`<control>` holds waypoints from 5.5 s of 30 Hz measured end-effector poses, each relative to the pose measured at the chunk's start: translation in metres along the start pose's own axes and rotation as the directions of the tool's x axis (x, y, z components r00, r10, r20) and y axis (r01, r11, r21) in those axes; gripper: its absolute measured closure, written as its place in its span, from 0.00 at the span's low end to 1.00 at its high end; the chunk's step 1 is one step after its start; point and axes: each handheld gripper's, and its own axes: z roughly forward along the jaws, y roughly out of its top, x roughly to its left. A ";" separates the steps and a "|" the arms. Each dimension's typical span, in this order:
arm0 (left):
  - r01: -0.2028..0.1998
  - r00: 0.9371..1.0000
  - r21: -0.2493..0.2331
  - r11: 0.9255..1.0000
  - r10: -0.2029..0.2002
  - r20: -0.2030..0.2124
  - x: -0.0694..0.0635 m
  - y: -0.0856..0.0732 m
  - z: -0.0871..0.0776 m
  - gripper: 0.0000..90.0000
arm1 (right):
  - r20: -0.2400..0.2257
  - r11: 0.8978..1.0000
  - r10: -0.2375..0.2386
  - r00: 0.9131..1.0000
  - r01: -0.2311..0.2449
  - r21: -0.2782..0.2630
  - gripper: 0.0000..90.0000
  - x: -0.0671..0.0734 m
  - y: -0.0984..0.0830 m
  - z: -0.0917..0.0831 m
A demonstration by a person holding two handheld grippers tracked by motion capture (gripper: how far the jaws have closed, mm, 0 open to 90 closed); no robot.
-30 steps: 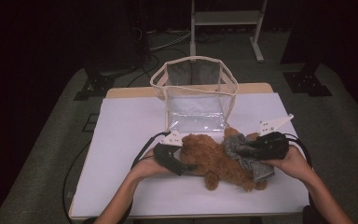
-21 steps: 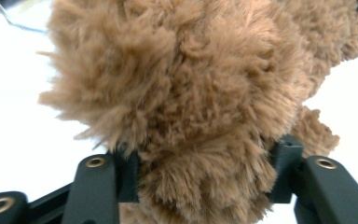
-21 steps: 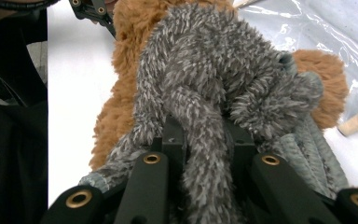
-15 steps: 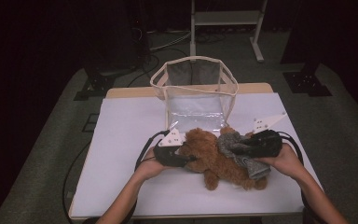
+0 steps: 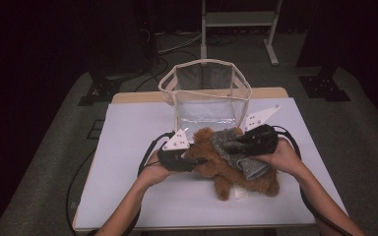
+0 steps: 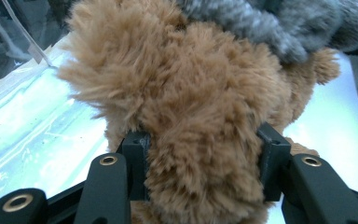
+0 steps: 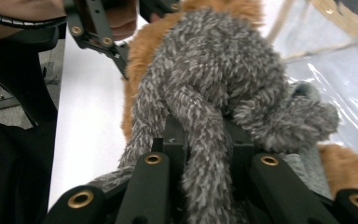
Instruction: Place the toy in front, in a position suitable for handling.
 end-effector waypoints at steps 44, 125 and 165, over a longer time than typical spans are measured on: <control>0.033 0.999 -0.033 0.999 -0.032 0.036 -0.005 0.002 -0.003 0.51 | -0.032 0.995 0.098 0.995 -0.099 -0.010 0.84 -0.009 -0.031 -0.003; -0.156 0.980 -0.130 0.979 0.170 0.104 -0.040 0.114 0.013 0.48 | 0.009 0.995 -0.080 0.997 0.081 -0.050 0.83 0.023 0.076 -0.114; -0.134 0.986 -0.101 0.986 0.143 0.085 -0.025 0.101 -0.007 0.45 | 0.074 1.000 -0.015 0.997 0.016 -0.021 0.83 0.005 0.058 -0.136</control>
